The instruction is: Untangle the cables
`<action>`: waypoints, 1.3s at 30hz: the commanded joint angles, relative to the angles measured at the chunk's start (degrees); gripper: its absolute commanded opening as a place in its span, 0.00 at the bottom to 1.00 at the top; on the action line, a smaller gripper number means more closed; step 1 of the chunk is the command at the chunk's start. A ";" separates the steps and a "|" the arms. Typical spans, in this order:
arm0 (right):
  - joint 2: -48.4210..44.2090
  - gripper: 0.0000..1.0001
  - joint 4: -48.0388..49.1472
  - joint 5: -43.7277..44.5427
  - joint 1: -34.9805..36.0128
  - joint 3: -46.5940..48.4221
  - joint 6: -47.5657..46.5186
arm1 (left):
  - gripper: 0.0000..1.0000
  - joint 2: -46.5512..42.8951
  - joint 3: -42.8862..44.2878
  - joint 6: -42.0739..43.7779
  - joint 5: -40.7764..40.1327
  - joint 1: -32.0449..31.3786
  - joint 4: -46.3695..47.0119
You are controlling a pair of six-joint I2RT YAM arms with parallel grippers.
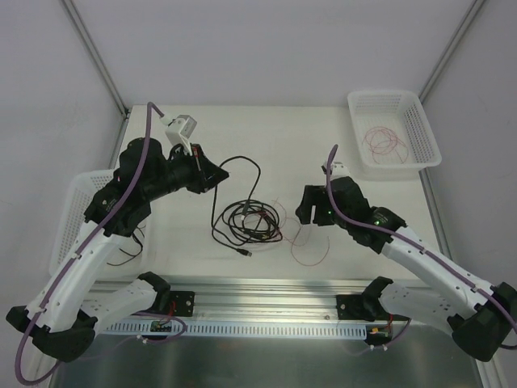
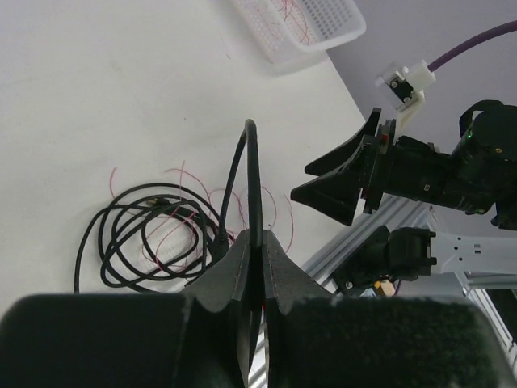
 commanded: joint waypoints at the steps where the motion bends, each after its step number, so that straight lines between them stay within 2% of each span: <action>1: 2.82 0.74 16.06 -8.97 2.84 -1.14 3.82 | 0.00 0.10 0.48 -1.77 1.92 0.33 -0.21; 7: 13.18 0.72 28.22 -10.21 5.92 0.16 10.40 | 0.00 -1.31 -2.06 -2.56 1.04 0.42 -0.12; 15: 30.42 0.63 31.83 -13.38 10.32 5.71 9.80 | 0.00 -3.41 -4.79 -2.21 -1.24 0.33 -0.29; 18: 32.89 0.47 33.42 -13.47 10.32 4.40 10.33 | 0.00 -4.12 -5.76 -1.69 -3.00 0.33 -0.64; 19: 32.72 0.32 32.99 -11.99 10.15 4.05 10.24 | 0.00 -4.47 -6.11 -1.51 -4.05 0.33 -1.08; 20: 32.19 0.26 32.29 -11.28 10.06 3.43 9.37 | 0.00 -5.08 -6.89 -0.73 -7.11 0.42 -1.43; 21: 30.01 0.19 29.76 -7.53 9.79 3.17 8.58 | 0.00 -5.44 -7.34 -0.20 -9.05 0.42 -1.96; 22: 28.60 0.08 27.82 -5.84 8.92 2.90 7.79 | 0.00 -5.88 -7.86 0.24 -11.94 0.51 -3.53; 24: 22.30 0.01 20.99 -0.76 7.43 2.20 4.63 | 0.00 -6.76 -9.53 1.83 -19.33 1.12 -5.29; 26: 16.92 0.01 16.74 1.55 3.04 0.89 2.17 | 0.00 -7.37 -11.81 2.97 -23.11 3.48 -7.06; 29: 6.11 0.01 7.96 4.02 -5.92 0.62 -0.30 | 0.00 -7.81 -15.41 3.85 -23.40 7.88 -7.32; 30: 1.38 0.01 3.67 4.55 -10.99 1.14 -2.22 | 0.00 -7.64 -16.21 4.11 -23.14 10.94 -7.32; 36: -7.97 0.01 -8.14 -0.09 -29.98 5.44 -7.68 | 0.00 -5.01 -18.59 5.61 -24.89 15.09 -7.24; 39: -9.47 0.01 -11.04 -2.56 -35.80 7.99 -8.74 | 0.00 -3.42 -18.33 6.84 -26.47 16.32 -7.32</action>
